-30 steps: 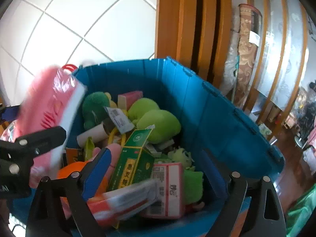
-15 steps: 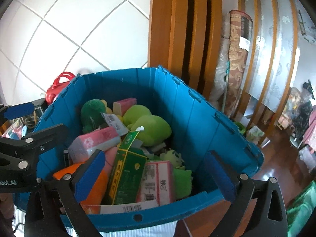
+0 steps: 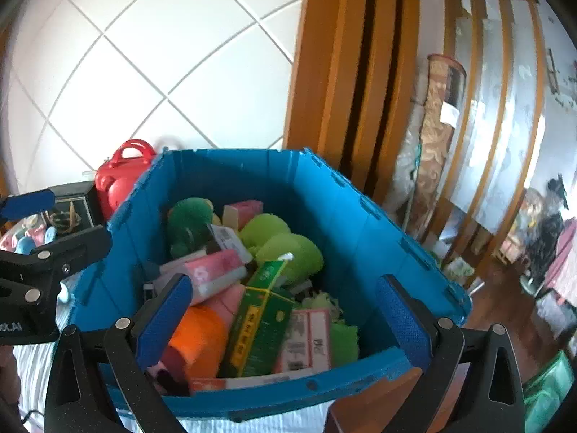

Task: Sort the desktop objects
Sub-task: 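Return both tools to the table toward the Estazolam box and snack bag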

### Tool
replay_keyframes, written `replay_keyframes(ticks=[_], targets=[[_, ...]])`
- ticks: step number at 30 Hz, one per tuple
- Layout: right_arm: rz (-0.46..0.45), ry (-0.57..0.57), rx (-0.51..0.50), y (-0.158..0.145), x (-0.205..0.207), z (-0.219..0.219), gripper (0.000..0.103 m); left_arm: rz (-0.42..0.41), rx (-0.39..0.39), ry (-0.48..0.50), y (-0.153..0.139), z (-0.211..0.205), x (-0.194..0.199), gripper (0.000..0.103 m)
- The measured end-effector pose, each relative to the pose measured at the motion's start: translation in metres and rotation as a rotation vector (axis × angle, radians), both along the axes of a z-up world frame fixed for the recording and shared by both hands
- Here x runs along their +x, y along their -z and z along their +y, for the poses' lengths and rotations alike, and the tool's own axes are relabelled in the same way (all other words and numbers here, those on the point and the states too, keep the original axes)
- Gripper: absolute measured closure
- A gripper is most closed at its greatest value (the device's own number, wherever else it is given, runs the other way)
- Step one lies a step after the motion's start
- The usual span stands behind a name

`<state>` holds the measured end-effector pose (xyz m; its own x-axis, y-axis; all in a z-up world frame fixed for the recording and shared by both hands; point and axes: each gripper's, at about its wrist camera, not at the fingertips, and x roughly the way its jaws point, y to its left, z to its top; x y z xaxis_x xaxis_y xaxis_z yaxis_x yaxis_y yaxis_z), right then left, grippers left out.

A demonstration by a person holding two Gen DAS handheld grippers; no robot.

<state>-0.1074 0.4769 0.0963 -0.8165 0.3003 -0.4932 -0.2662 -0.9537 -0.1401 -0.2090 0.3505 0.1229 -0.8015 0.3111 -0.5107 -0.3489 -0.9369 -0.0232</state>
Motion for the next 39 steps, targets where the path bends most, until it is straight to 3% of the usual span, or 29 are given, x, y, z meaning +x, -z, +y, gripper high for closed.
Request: replay_keyframes(ticks=[12, 22, 39], targets=[[0.024, -0.094, 0.046, -0.011, -0.014, -0.078, 0.000, 0.010, 0.020, -0.137, 0.006, -0.102, 0.003, 0.000], [0.076, -0.198, 0.032, -0.026, -0.023, -0.172, 0.000, 0.026, -0.040, -0.259, 0.019, -0.198, 0.015, 0.000], [-0.091, -0.384, -0.046, 0.036, -0.102, -0.318, 0.000, -0.077, -0.051, -0.460, 0.062, -0.346, 0.009, 0.000]])
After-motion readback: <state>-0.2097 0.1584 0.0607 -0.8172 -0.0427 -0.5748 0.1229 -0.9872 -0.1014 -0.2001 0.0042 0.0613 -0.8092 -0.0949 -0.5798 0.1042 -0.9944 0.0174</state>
